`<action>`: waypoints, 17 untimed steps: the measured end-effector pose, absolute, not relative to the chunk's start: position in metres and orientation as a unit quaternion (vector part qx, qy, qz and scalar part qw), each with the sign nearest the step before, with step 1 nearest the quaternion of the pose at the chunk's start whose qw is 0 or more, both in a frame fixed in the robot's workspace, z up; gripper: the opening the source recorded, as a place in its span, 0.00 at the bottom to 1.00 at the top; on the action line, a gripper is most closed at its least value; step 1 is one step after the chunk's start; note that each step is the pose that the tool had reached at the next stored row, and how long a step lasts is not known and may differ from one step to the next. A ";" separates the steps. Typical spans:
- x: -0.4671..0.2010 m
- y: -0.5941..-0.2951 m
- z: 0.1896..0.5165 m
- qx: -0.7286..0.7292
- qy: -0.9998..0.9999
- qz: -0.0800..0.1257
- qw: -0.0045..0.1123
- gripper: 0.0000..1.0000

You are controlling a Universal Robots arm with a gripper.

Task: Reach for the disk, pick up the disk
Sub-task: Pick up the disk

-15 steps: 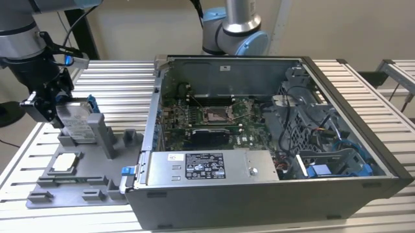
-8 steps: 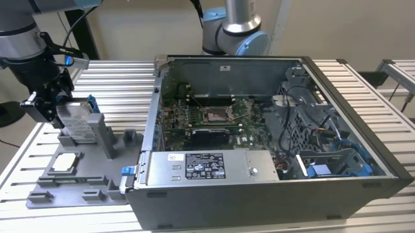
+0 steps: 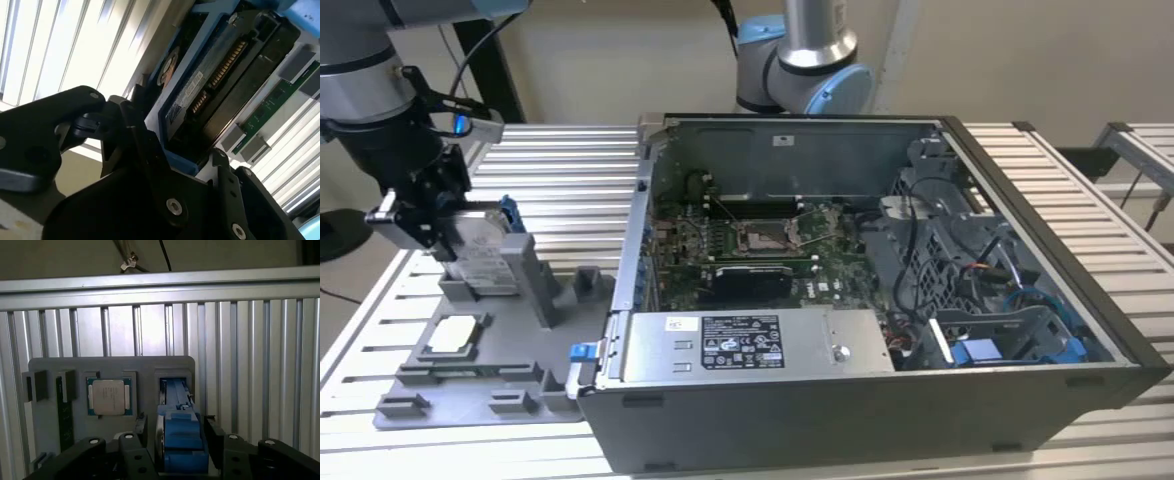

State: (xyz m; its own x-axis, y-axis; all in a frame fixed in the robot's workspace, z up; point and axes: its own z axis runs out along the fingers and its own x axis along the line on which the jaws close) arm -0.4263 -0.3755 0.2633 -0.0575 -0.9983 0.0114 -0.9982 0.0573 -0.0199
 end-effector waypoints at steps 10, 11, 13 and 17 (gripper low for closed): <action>-0.426 -0.376 0.263 -0.687 0.727 -0.011 0.003 0.00; -0.426 -0.376 0.263 -0.687 0.726 -0.011 0.003 0.00; -0.426 -0.376 0.263 -0.687 0.726 -0.011 0.003 0.00; -0.426 -0.376 0.263 -0.687 0.726 -0.011 0.003 0.00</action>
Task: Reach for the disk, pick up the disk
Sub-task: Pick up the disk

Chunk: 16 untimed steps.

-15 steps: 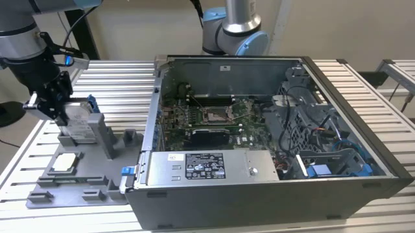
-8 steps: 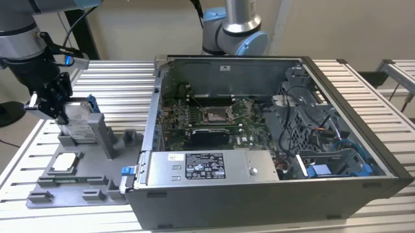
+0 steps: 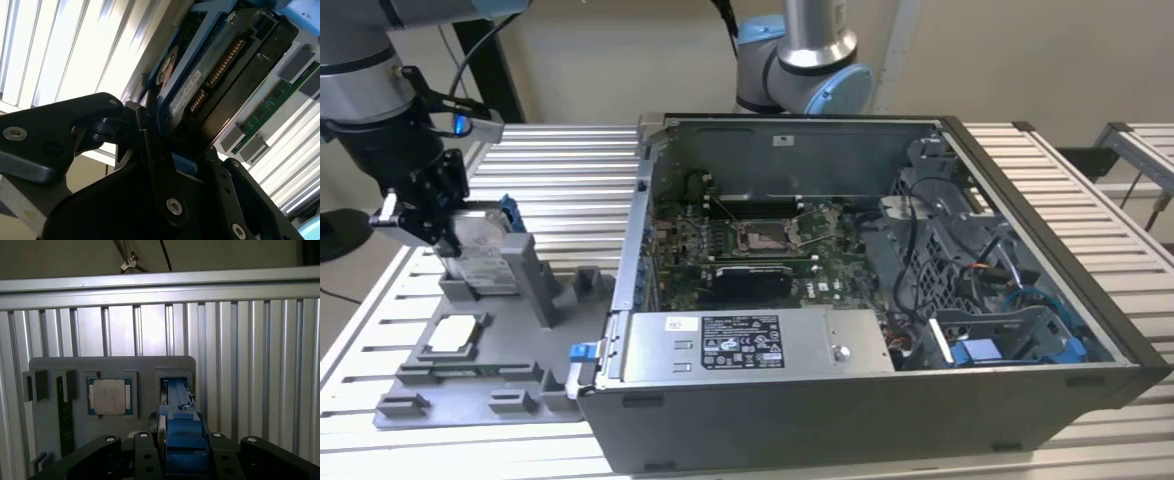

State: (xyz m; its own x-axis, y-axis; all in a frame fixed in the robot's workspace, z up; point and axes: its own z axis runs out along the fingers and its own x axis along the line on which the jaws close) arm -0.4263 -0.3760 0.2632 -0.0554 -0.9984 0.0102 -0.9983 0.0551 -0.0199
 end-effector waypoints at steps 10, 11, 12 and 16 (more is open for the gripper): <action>-0.426 -0.381 0.263 -0.687 0.726 -0.010 0.004 0.00; -0.426 -0.382 0.263 -0.687 0.726 -0.010 0.004 0.00; -0.426 -0.382 0.263 -0.687 0.726 -0.010 0.004 0.00; -0.426 -0.382 0.263 -0.687 0.726 -0.010 0.004 0.00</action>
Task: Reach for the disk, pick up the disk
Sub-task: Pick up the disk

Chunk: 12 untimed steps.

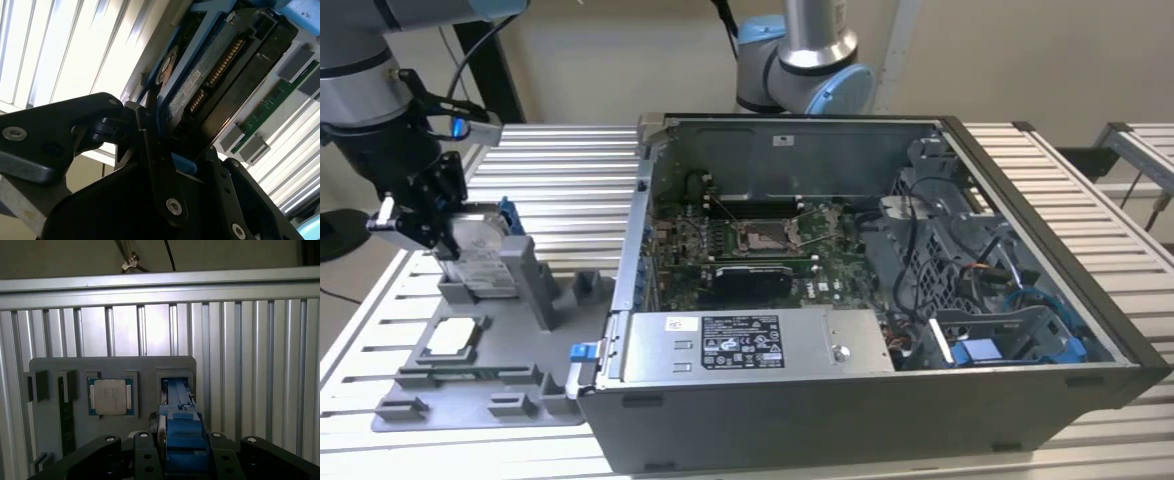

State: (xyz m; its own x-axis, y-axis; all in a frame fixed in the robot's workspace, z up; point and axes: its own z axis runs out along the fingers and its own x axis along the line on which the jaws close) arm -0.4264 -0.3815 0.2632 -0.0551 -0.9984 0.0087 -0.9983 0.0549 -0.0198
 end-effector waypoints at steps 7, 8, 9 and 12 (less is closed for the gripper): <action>-0.426 -0.381 0.263 -0.687 0.726 -0.010 0.004 0.00; -0.426 -0.381 0.263 -0.687 0.726 -0.010 0.004 0.00; -0.426 -0.381 0.263 -0.687 0.726 -0.010 0.004 0.00; -0.426 -0.381 0.263 -0.687 0.726 -0.010 0.004 0.00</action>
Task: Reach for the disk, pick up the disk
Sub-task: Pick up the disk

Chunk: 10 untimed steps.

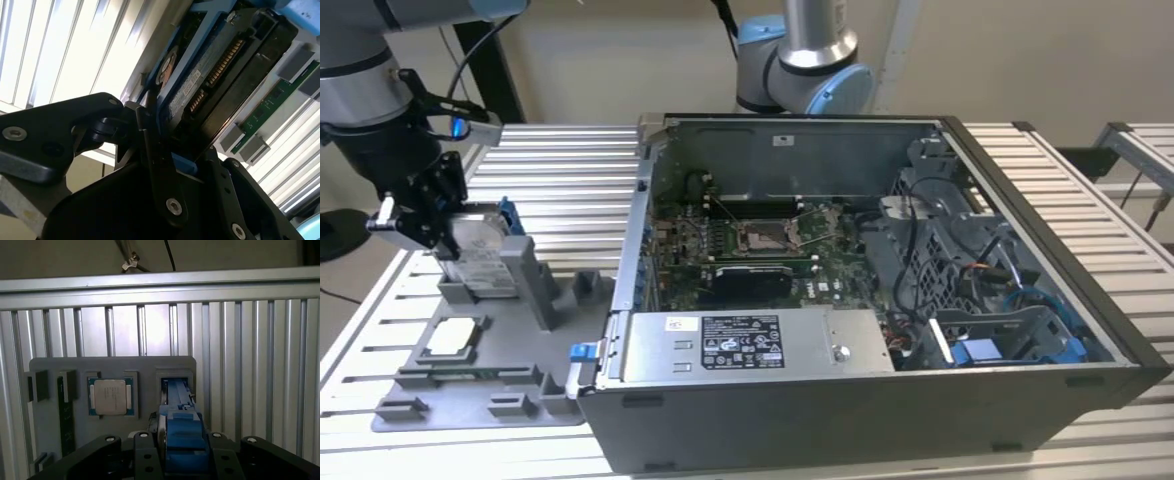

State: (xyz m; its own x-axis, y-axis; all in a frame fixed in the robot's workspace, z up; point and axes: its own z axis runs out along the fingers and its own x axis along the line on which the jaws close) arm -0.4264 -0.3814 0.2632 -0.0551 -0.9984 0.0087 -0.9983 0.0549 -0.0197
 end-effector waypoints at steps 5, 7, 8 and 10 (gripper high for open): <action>-0.426 -0.381 0.265 -0.687 0.726 -0.010 0.004 0.00; -0.426 -0.381 0.267 -0.687 0.726 -0.010 0.004 0.00; -0.426 -0.381 0.268 -0.687 0.726 -0.010 0.004 0.00; -0.426 -0.381 0.270 -0.687 0.726 -0.010 0.004 0.00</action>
